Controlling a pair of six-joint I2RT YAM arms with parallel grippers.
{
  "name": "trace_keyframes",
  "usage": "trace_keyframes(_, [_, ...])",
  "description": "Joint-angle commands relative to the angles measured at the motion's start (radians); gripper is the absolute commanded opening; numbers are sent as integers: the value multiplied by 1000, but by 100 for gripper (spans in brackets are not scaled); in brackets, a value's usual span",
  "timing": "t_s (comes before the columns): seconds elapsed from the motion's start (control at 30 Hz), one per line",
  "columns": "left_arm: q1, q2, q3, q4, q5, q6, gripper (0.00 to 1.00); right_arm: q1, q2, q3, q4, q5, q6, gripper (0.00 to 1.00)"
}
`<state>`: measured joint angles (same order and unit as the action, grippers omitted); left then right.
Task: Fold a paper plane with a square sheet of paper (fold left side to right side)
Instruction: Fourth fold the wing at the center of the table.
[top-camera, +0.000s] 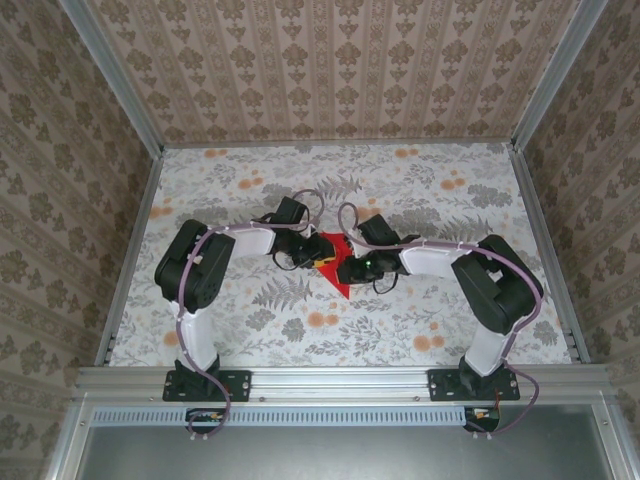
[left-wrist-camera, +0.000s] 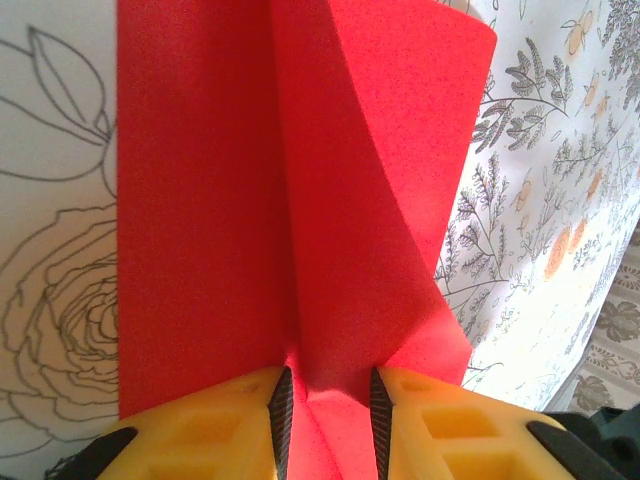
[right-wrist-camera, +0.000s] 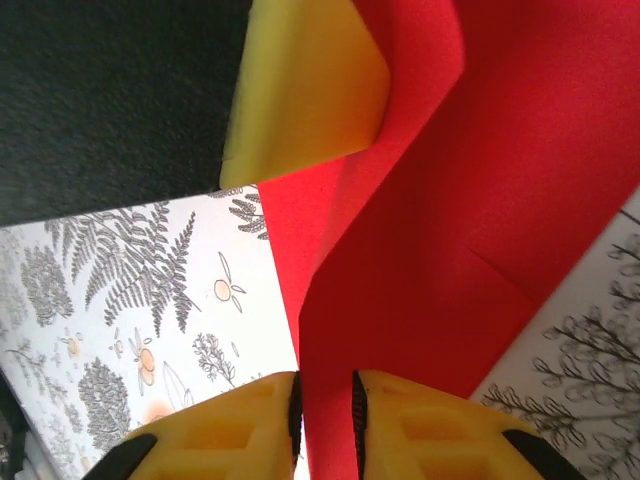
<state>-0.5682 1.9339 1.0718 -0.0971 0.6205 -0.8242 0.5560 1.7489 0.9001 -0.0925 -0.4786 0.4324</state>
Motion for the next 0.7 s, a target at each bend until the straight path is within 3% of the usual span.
trace_keyframes(0.0, [-3,14,17,-30,-15,-10,30,-45,-78,-30,65,-89,43,32])
trace_keyframes(0.2, [-2,7,13,-30,-18,-9,30,-125,-21,-36,202,-193,198,38])
trace_keyframes(0.67, [-3,3,9,-24,-15,-12,30,-122,107,32,274,-178,319,33])
